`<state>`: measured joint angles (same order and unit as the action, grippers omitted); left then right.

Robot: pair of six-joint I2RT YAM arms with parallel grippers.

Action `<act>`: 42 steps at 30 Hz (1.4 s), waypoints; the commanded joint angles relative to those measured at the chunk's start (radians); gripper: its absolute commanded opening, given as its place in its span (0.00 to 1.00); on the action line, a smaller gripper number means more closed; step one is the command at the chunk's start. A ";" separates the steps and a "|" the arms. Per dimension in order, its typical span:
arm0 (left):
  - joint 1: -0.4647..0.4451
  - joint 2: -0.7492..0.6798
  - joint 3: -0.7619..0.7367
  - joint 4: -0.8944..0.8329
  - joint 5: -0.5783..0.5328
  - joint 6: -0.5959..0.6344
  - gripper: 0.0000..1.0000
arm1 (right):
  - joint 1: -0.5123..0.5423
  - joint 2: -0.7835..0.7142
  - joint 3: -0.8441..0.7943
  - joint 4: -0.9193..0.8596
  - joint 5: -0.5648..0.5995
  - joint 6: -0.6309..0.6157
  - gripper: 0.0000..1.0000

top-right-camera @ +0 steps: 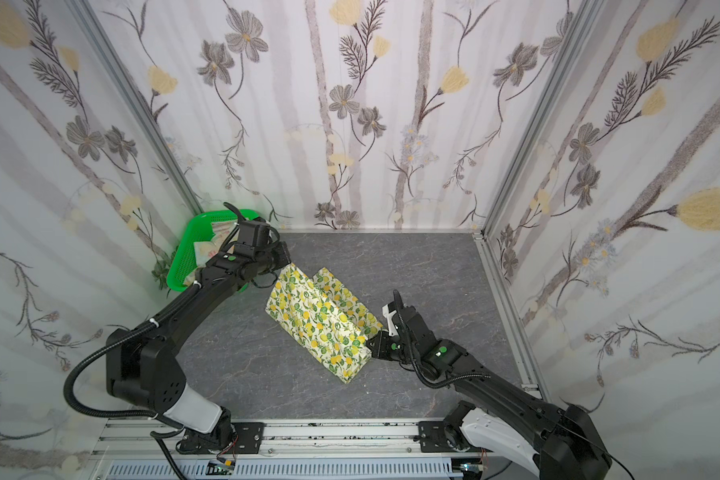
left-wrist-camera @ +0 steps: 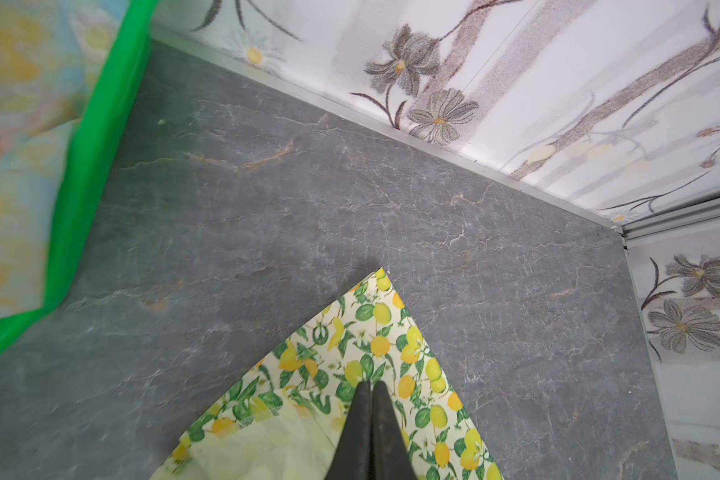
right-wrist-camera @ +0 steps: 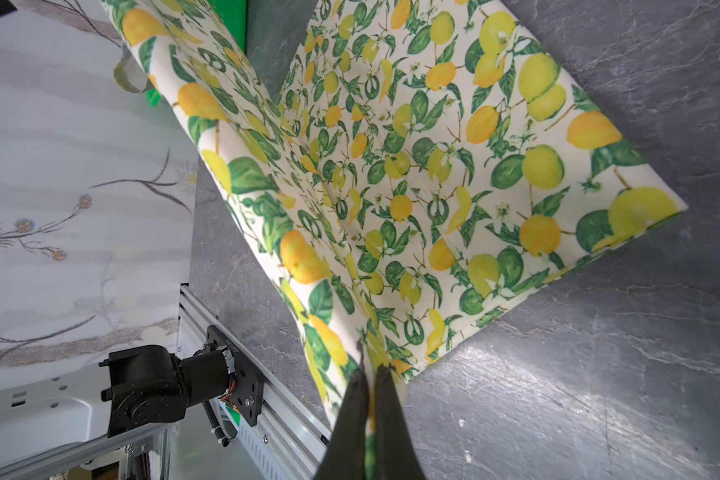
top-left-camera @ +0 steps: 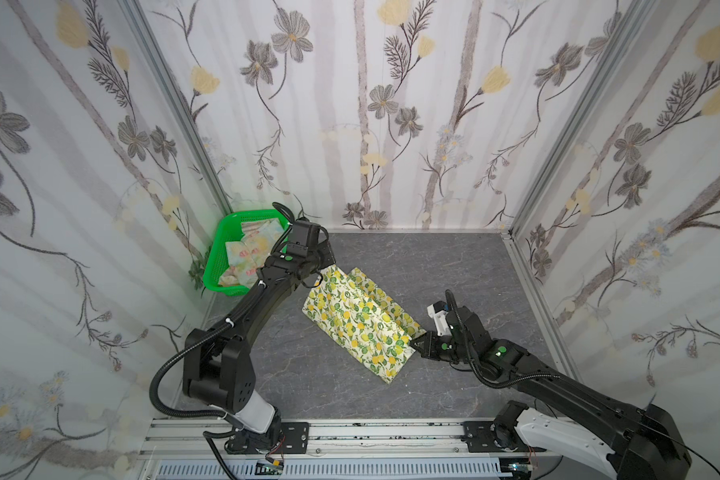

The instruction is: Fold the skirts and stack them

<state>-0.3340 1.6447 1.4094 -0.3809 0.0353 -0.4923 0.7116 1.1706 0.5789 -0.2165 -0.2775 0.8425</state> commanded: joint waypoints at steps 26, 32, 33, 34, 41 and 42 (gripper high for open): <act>-0.038 0.548 0.368 0.070 0.014 0.069 0.32 | -0.108 0.254 0.105 0.012 0.031 -0.133 0.00; -0.051 0.600 0.386 0.070 0.051 0.081 0.47 | -0.107 0.288 0.143 0.003 0.059 -0.167 0.00; -0.054 0.603 0.387 0.070 0.052 0.081 0.47 | -0.107 0.294 0.148 -0.001 0.064 -0.175 0.00; -0.056 0.602 0.384 0.070 0.043 0.079 0.48 | -0.109 0.301 0.152 -0.003 0.068 -0.180 0.00; -0.060 0.594 0.368 0.070 0.039 0.080 0.48 | -0.115 0.349 0.166 -0.016 0.118 -0.211 0.00; -0.060 0.590 0.363 0.070 0.040 0.080 0.48 | -0.117 0.355 0.166 -0.015 0.124 -0.215 0.00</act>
<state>-0.3939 2.2429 1.7798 -0.3252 0.0757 -0.4191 0.5995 1.5124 0.7364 -0.2310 -0.1982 0.6521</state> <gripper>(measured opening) 0.483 0.052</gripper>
